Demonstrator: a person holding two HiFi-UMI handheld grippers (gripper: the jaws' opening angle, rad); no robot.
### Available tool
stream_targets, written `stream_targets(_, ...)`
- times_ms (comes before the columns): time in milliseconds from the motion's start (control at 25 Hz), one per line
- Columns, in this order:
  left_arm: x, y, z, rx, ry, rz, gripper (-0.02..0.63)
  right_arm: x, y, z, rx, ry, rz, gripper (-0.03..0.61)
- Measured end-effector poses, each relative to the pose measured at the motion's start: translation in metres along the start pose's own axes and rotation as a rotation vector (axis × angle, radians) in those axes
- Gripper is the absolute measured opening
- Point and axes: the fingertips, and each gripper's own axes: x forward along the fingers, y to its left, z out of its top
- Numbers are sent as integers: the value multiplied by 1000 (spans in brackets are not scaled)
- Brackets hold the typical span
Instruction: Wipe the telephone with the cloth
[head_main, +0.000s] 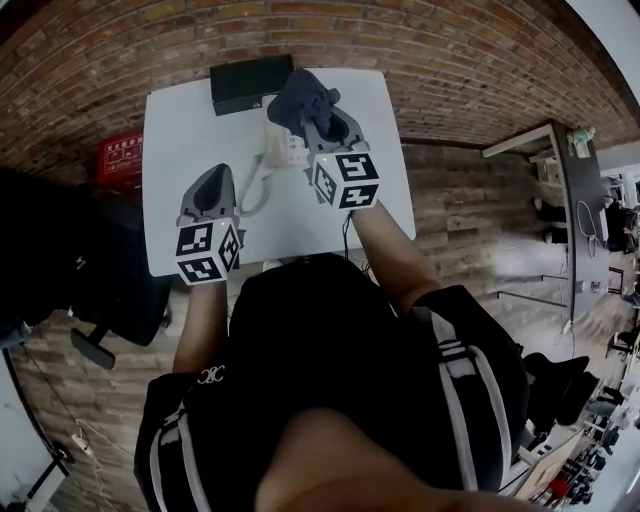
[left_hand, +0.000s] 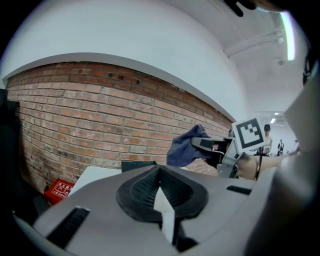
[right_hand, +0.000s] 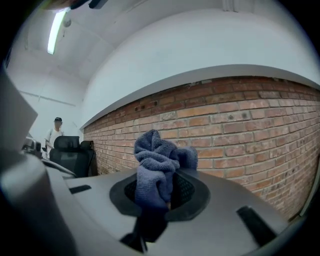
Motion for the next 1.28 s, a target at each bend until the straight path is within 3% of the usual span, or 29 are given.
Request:
stream_targets(720,15,12,10,-37,16,194,-7,153,-45,-111,-53,331,144,46)
stream_targets(1120,9,24,-2,-78,45,263,-6,179,-42,-186,-86,545,156,46)
stream_targets(1280,6,26,-6,-90,46,283,-6,177,-42,-193,-19,584,155,46)
